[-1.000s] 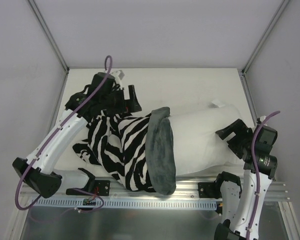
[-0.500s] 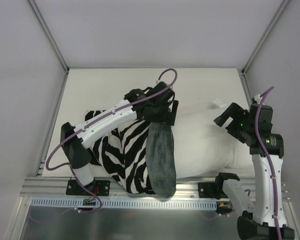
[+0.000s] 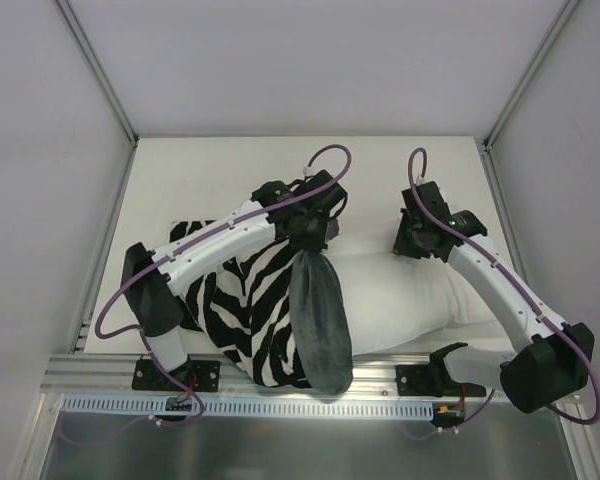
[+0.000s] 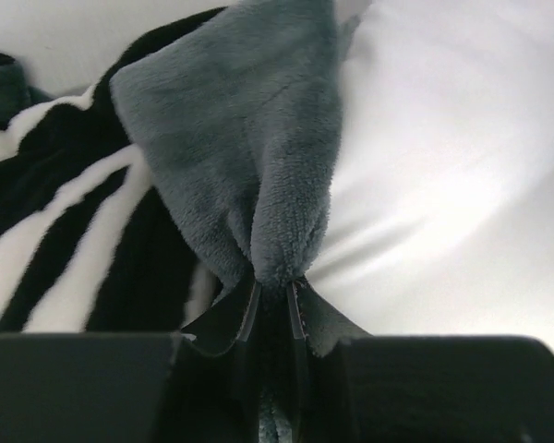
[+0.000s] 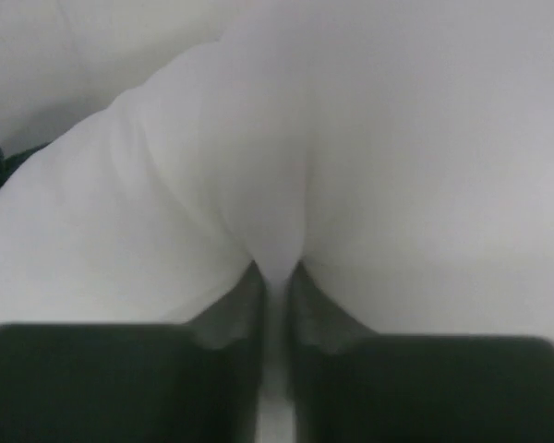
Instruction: Remove the pillowcase from the pillow
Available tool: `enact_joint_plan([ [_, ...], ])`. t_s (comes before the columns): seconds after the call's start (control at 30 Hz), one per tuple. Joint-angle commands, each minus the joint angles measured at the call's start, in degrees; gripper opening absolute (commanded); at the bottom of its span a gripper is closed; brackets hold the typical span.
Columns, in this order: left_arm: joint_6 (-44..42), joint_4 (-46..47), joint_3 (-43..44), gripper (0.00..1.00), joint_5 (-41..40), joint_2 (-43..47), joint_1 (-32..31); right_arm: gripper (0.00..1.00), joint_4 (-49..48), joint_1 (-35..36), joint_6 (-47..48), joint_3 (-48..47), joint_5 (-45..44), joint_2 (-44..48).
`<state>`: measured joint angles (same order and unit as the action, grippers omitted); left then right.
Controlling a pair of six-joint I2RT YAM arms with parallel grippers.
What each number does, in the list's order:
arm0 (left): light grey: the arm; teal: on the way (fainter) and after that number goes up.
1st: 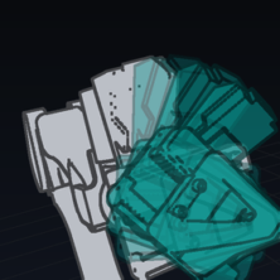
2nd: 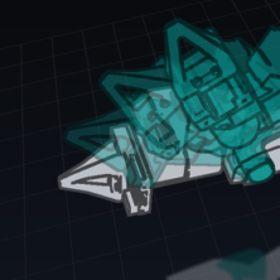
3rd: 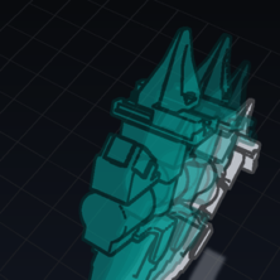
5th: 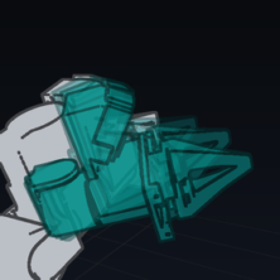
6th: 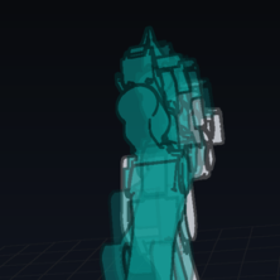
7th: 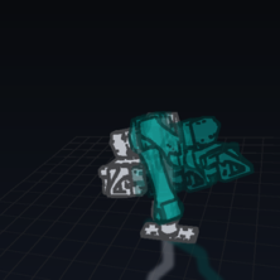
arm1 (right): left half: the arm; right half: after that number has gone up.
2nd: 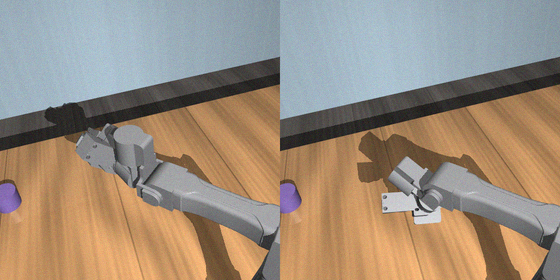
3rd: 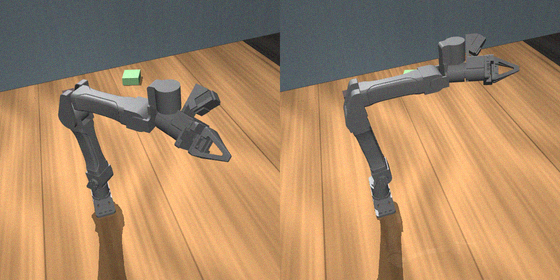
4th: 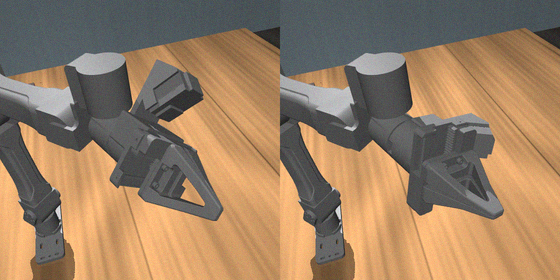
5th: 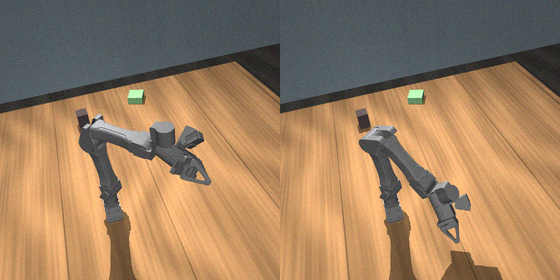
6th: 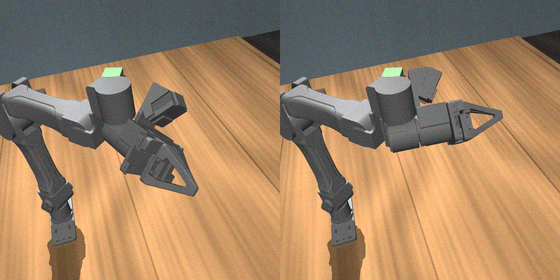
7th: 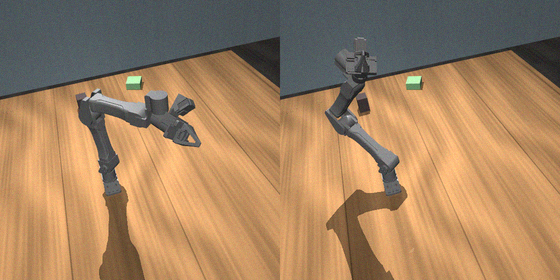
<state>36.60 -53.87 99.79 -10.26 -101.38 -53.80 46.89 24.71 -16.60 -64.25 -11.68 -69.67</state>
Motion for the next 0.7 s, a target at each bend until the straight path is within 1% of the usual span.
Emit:
enact_joint_plan([
  [0.0,0.05,-2.38,-2.92,0.0,-2.83,7.06,1.76,0.01,-4.62,-4.03,-2.38,3.95,2.08,-1.52],
  [0.03,-0.04,-2.82,-5.02,0.0,-3.36,8.29,2.55,0.01,-4.79,-5.19,-2.38,4.22,2.02,-0.91],
  [0.07,-0.12,-3.08,-6.26,0.0,-4.32,9.61,4.91,0.01,-4.88,-6.33,-2.38,4.31,1.75,0.14],
  [0.1,-0.21,-3.26,-9.06,0.0,-4.59,12.93,6.41,0.01,-4.71,-9.21,-2.04,4.13,1.58,1.28],
  [0.13,-0.47,-3.35,-10.56,0.0,-4.59,14.79,10.26,0.01,-4.79,-10.98,-1.77,4.04,1.75,4.07],
  [0.17,-1.0,-3.26,-11.88,0.0,-3.81,18.55,12.56,0.01,-4.62,-14.83,-1.59,3.7,2.1,5.67],
  [0.23,-1.88,-3.26,-15.04,0.0,-2.84,22.35,17.65,0.01,-3.22,-18.63,-0.98,2.21,3.42,9.61],
  [0.27,-3.19,-3.26,-15.5,0.0,-2.49,24.02,22.72,0.01,-2.34,-20.3,-0.89,1.41,3.59,10.86],
  [0.3,-4.16,-3.26,-15.85,0.0,-2.13,26.91,25.21,0.01,-1.64,-23.1,-0.8,0.54,3.77,12.09],
  [0.37,-6.96,-3.35,-15.68,0.0,-1.26,29.04,29.78,0.01,-0.32,-26.88,-0.98,-1.22,4.12,15.51],
  [0.4,-7.85,-3.44,-15.07,0.0,0.14,30.53,34.33,0.01,0.04,-27.86,-0.98,-1.58,4.73,16.57],
  [0.43,-8.56,-3.61,-14.54,0.0,1.02,30.89,36.55,0.01,0.65,-28.83,-1.24,-2.02,4.83,17.37],
  [0.47,-9.78,-4.05,-14.01,0.0,1.64,31.16,40.75,0.01,1.0,-30.32,-1.42,-2.54,4.91,18.77],
  [0.57,-11.2,-4.32,-12.08,0.0,3.49,30.81,45.52,0.01,1.53,-33.13,-1.51,-2.38,5.61,20.79],
  [0.6,-11.37,-4.32,-10.94,0.0,4.71,30.55,48.15,0.01,1.71,-33.76,-1.42,-2.2,6.14,20.98],
  [0.67,-11.55,-4.23,-8.57,0.0,5.69,28.79,50.36,0.01,1.89,-35.51,-1.33,-1.5,7.02,21.07],
])
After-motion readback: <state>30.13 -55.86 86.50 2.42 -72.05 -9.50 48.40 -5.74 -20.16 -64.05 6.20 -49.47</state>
